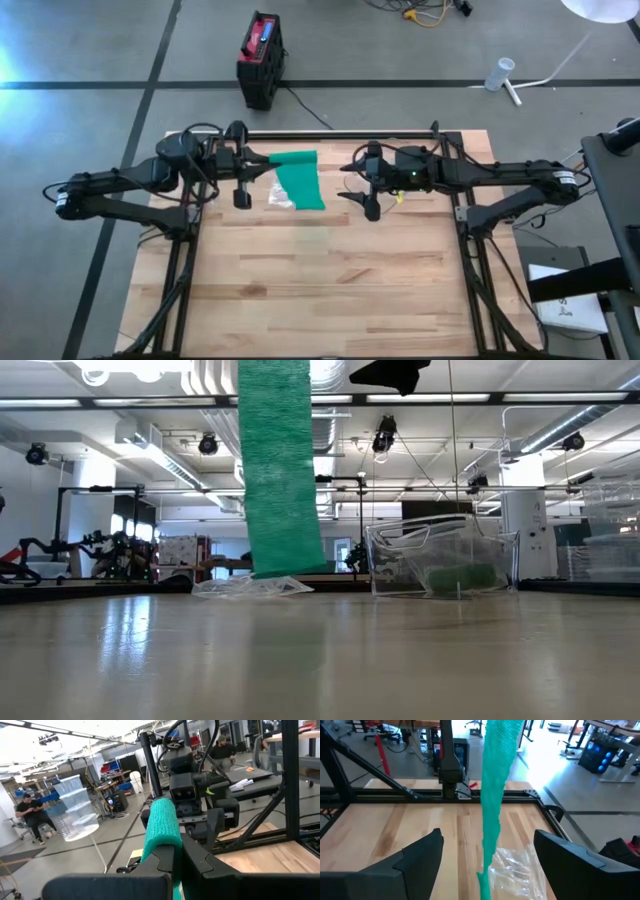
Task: Roll bandage
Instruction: Roll the dark green bandage
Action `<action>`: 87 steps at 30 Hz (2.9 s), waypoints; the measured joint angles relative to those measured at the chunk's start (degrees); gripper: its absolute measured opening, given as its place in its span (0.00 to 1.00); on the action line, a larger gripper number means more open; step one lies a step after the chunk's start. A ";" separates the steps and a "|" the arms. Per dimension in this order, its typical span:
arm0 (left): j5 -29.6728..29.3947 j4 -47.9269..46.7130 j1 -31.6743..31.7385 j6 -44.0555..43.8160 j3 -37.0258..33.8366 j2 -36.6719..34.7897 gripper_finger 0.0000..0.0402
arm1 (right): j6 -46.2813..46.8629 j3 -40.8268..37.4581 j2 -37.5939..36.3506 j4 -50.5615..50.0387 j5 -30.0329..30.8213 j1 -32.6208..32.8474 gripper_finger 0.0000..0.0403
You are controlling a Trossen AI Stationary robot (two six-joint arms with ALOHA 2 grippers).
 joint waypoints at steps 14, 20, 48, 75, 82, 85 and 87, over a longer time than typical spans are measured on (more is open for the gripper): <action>1.54 -0.91 0.00 2.46 0.00 0.04 0.00 | 4.24 0.45 -0.10 -0.17 -1.78 0.13 0.75; 3.08 -2.04 0.09 5.58 0.00 0.11 0.00 | 3.19 1.04 -0.13 -0.50 -6.40 0.13 0.78; 2.99 -4.16 1.60 12.47 0.00 0.64 0.00 | 3.93 0.31 -2.52 1.23 -9.35 0.26 0.76; -0.05 -7.34 1.22 35.28 -0.13 1.29 0.00 | 14.51 -9.62 -2.83 31.77 -7.63 -0.11 0.80; -0.04 -7.29 -2.08 45.36 -0.13 1.18 0.00 | 13.01 -6.77 1.11 32.43 -5.88 -0.42 0.82; -0.08 -7.09 -3.55 50.55 -0.13 0.80 0.00 | 11.48 -6.42 1.43 32.35 -5.90 -0.39 0.81; -0.09 -7.12 -4.23 55.29 -0.13 0.74 0.00 | 11.22 -6.31 1.34 32.50 -5.90 -0.39 0.80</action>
